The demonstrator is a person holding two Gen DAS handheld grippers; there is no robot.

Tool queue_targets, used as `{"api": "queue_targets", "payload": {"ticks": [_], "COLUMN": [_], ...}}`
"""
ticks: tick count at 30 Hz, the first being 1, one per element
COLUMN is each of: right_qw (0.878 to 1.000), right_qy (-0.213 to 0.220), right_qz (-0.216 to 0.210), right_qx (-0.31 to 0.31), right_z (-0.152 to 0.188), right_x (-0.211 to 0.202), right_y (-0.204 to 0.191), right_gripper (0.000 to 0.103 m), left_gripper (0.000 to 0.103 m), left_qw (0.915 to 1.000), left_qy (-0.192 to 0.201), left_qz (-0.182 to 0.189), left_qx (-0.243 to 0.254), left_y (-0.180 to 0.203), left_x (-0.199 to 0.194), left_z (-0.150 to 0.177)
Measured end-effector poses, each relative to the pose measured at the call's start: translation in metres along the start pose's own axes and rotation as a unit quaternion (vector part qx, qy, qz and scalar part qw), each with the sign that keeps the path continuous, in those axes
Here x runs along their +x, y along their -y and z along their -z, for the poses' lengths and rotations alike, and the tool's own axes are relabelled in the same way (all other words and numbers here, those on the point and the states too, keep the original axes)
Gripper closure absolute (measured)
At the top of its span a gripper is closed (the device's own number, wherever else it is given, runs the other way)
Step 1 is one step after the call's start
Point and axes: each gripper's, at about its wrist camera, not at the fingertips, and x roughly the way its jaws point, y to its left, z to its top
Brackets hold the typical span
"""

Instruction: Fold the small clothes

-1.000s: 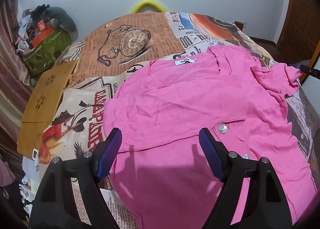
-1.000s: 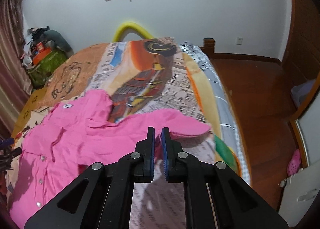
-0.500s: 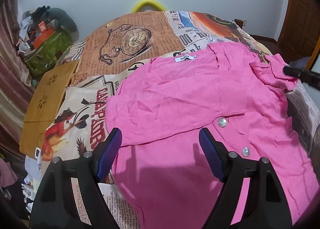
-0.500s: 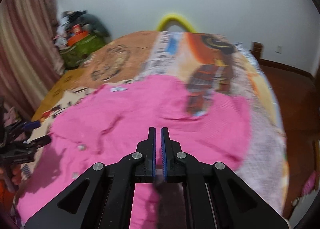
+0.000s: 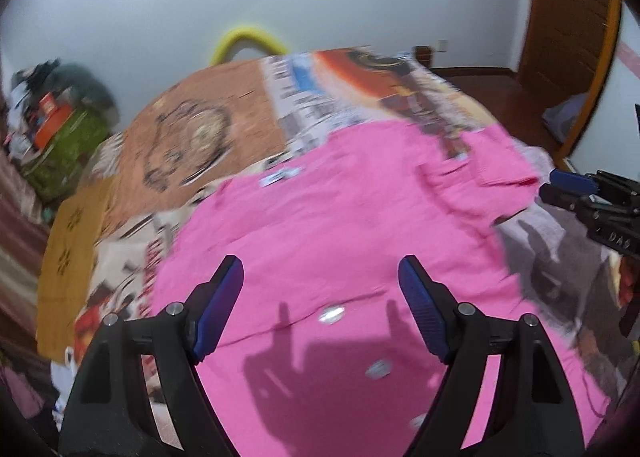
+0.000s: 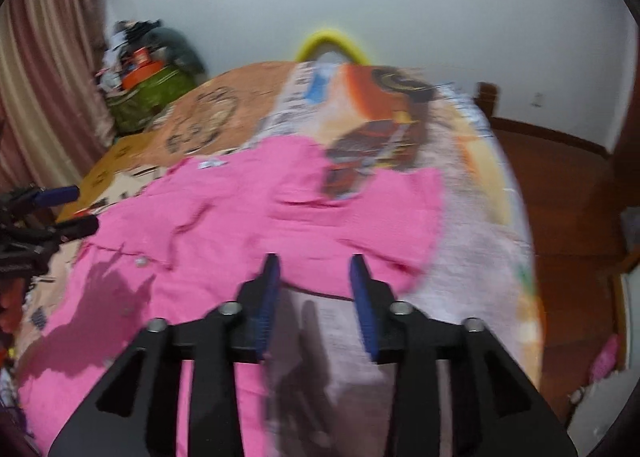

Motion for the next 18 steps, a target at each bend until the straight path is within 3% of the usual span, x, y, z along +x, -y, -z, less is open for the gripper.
{"api": "queue_targets", "payload": {"ticks": [3, 8, 12, 18], "right_qw": [1.000, 0.999, 0.999, 0.999], "right_qy": [-0.001, 0.003, 0.006, 0.011], "right_qz": [0.026, 0.033, 0.029, 0.027], "right_qx": [0.006, 0.018, 0.023, 0.026], "right_z": [0.006, 0.013, 0.020, 0.025], "right_x": [-0.008, -0.013, -0.012, -0.011], "right_y": [0.020, 0.038, 0.044, 0.053], "right_gripper": [0.065, 0.065, 0.065, 0.065], "left_gripper": [0.022, 0.024, 0.045, 0.061], "left_qw": [0.9996, 0.9970, 0.9924, 0.9738], "left_qy": [-0.010, -0.026, -0.059, -0.125], "left_qz": [0.027, 0.070, 0.107, 0.183], "left_qx": [0.007, 0.017, 0.008, -0.053], "left_y": [0.026, 0.067, 0.092, 0.110], "left_x": [0.014, 0.044, 0.075, 0.123], "left_z": [-0.015, -0.039, -0.057, -0.069]}}
